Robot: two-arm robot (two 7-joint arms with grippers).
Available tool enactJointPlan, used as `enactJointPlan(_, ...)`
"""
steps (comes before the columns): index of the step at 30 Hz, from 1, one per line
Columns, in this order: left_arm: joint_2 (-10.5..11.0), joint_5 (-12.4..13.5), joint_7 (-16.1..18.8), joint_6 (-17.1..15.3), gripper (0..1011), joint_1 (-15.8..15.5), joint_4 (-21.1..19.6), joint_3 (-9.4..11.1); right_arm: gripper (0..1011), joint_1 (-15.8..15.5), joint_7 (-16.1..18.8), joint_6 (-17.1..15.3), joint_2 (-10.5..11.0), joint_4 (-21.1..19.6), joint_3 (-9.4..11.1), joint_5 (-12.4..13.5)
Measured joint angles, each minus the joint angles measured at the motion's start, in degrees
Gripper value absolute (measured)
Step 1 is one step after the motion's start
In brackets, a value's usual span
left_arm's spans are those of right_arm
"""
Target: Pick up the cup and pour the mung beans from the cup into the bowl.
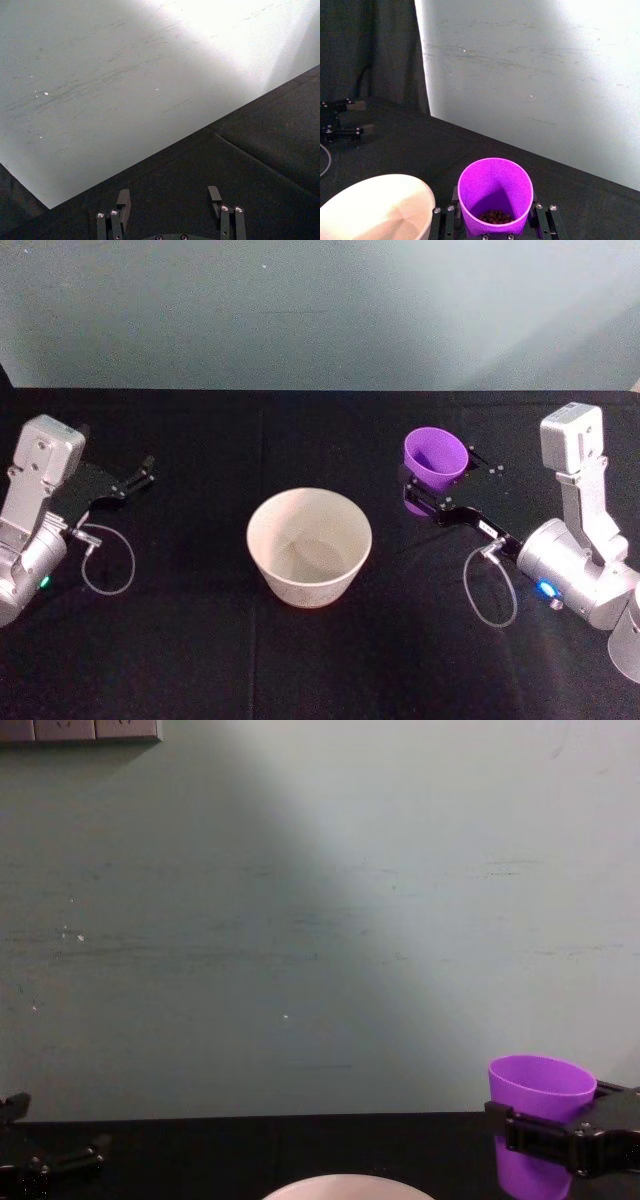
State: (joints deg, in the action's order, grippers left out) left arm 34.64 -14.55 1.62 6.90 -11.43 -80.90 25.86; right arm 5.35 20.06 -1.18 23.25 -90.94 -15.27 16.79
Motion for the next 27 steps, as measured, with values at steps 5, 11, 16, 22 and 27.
enactJointPlan(5,0.0,0.0,0.0,0.0,1000,0.0,0.0,0.0,726,0.0,0.0,0.0,0.0,0.0,0.0,0.0)
enactJointPlan(11,0.0,0.0,0.0,0.0,1000,0.0,0.0,0.0,726,0.0,0.0,0.0,0.0,0.0,0.0,0.0)
enactJointPlan(16,0.0,0.0,0.0,0.0,1000,0.0,0.0,0.0,726,0.0,0.0,0.0,0.0,0.0,0.0,0.0)
enactJointPlan(22,0.0,0.0,0.0,0.0,1000,0.0,0.0,0.0,726,0.0,0.0,0.0,0.0,0.0,0.0,0.0)
enactJointPlan(27,0.0,0.0,0.0,0.0,1000,0.0,0.0,0.0,726,0.0,0.0,0.0,0.0,0.0,0.0,0.0)
